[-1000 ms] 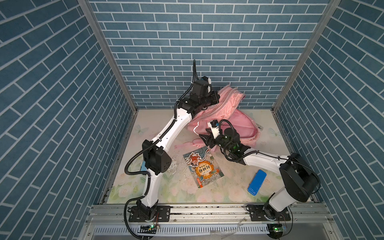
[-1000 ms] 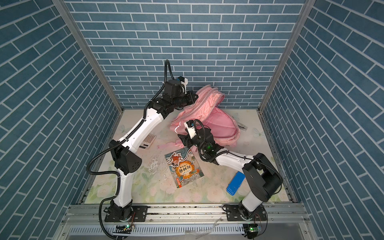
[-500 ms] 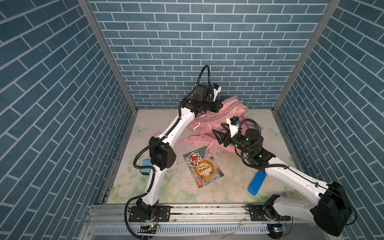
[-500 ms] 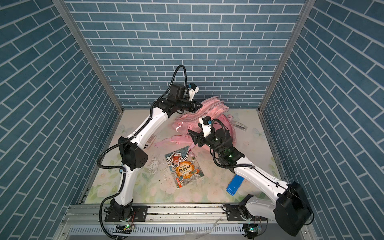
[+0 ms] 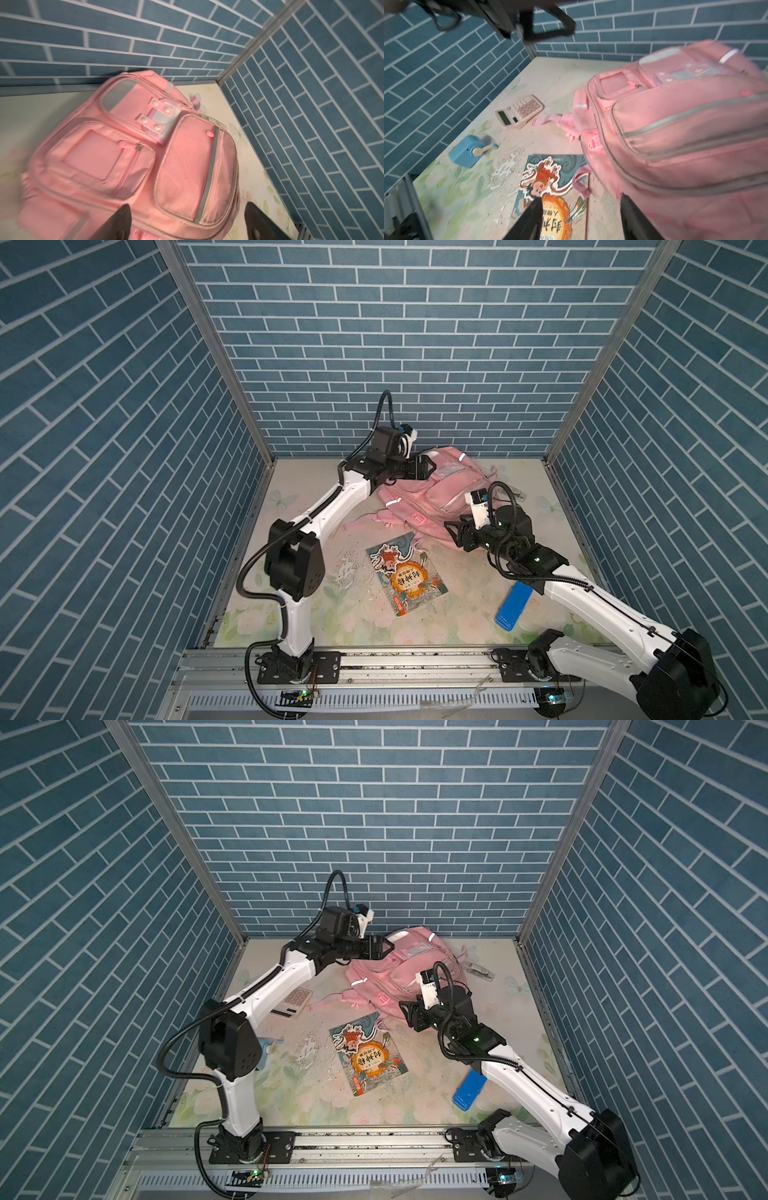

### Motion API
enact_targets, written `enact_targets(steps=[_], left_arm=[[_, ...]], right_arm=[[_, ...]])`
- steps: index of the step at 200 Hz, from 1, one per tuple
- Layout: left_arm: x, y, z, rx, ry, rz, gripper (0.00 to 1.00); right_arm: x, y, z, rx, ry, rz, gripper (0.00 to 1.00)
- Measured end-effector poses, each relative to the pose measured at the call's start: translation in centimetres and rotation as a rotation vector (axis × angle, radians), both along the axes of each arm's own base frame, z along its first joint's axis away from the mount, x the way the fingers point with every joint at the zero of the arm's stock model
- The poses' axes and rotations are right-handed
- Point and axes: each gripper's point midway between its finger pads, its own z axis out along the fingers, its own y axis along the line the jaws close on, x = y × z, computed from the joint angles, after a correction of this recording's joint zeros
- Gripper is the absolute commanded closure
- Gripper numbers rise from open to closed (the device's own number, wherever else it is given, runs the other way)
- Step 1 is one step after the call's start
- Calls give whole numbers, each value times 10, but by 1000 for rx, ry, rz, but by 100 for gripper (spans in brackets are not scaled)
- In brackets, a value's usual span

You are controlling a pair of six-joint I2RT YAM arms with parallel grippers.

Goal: Pack the student bag
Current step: 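Move both grippers down toward the comic book near the robot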

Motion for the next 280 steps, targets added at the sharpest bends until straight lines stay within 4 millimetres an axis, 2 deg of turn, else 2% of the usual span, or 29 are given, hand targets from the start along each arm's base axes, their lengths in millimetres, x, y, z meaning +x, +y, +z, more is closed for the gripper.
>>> enact_targets(steps=[21,40,54,78,93,109,126,176,239,280], left_arm=[[-16,41,5,-52,24,125,15],[-47,57,-11,-79,70,175,17],[-71,68,-37,-83,128,209,18],[-110,91,-105,-61,273,288,20],[-127,99,-141,-51,356,323,21],[-141,105,-170,-50,425,348,21],[-152,107,-191,-61,474,361,20],[-163,102,-220,-114,542,357,23],[-163,94,-233,-153,581,343,26],[-165,91,-234,-185,583,336,28]], right_arm=[[-9,7,-26,-5,106,44,41],[-16,12,-55,-29,223,69,41],[-20,15,-72,-45,292,84,41],[-23,19,-98,-68,376,102,40],[-24,22,-115,-82,427,114,40],[-25,23,-134,-107,485,117,40],[-23,22,-148,-126,526,105,40],[-20,23,-175,-112,621,72,40],[-5,43,-173,-67,654,116,44],[-13,57,-172,-22,714,189,48]])
